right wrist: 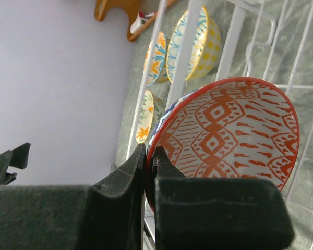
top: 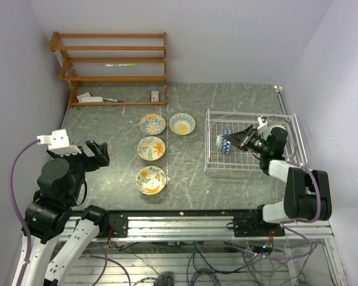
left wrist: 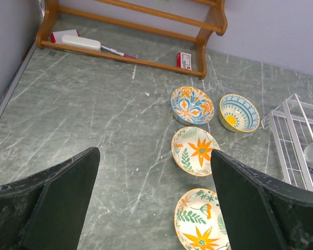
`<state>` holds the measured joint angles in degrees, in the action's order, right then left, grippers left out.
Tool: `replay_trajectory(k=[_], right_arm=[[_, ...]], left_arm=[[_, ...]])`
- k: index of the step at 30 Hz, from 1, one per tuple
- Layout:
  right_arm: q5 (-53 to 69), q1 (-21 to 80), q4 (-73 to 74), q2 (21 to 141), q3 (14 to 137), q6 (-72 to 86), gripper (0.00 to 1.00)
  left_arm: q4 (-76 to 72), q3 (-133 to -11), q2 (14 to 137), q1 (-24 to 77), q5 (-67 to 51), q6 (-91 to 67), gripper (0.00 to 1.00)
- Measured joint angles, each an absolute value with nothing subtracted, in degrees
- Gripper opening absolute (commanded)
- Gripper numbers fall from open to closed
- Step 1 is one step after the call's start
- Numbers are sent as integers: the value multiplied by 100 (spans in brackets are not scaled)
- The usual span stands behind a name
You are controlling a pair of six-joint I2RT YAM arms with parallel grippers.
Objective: Load the bowls into the dish rack
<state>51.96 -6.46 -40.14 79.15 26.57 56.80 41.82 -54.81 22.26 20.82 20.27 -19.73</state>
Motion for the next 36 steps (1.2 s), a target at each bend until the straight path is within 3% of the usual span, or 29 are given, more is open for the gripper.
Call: replay_trajectory(k=[7, 13, 20, 32, 36], right_arm=[[5470, -788, -4720, 8643, 2749, 6023, 1], [5621, -950, -4853, 8788, 2749, 6154, 20], [5358, -1197, -3787, 8326, 2768, 5607, 37], [4777, -1481, -2377, 7808, 2880, 4755, 41], [4460, -1492, -1793, 7609, 2991, 4405, 53]], left_arm=[[4182, -5476, 2224, 2082, 2025, -1973, 98], [4182, -5468, 2224, 2082, 2027, -1973, 98], [4182, -5468, 2224, 2082, 2025, -1973, 98], [4182, -5468, 2224, 2082, 2025, -1973, 98], [4182, -5468, 2224, 2082, 2025, -1973, 98]])
